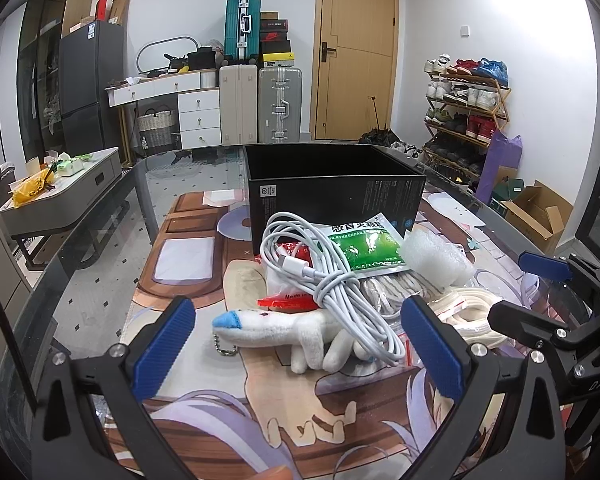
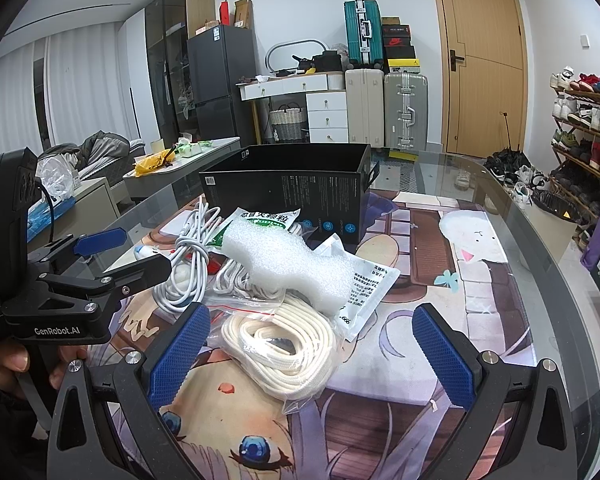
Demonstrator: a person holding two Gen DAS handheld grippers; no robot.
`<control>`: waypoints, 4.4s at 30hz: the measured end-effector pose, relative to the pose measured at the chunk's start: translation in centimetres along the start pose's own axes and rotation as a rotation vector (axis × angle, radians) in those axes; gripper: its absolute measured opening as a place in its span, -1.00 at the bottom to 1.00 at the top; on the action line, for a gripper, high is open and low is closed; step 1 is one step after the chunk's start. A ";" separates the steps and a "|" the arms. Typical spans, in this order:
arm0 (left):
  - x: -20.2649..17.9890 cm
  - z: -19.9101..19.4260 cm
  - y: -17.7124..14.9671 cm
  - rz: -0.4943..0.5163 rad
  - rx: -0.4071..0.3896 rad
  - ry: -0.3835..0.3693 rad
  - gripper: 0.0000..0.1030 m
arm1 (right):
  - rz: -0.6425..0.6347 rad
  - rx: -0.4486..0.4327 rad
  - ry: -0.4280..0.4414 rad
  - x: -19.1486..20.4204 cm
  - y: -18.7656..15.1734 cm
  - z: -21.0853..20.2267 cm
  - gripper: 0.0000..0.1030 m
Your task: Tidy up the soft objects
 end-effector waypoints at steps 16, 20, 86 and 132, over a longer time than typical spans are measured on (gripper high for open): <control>1.0 0.7 -0.2 -0.027 0.045 -0.020 1.00 | 0.019 0.041 -0.004 -0.2 -0.2 0.7 0.99; 1.1 0.9 0.1 -0.019 0.053 -0.020 1.00 | 0.034 0.054 0.007 -0.3 0.3 0.8 0.99; -1.4 3.3 2.2 0.053 0.105 -0.161 -0.42 | 0.129 0.141 0.122 -1.2 3.6 4.4 0.75; 2.5 2.4 9.9 -0.011 -0.045 -0.141 -0.42 | -0.033 0.025 0.054 1.9 12.8 4.1 0.75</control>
Point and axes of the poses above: each gripper's, at about its wrist camera, not at the fingertips, and z roughly the way its jaws point, x to its left, y to its top, the point moved 5 cm from there along z, roughly the way its jaws point, and after that the axes turned 14 degrees about z, right-handed, at the moved point
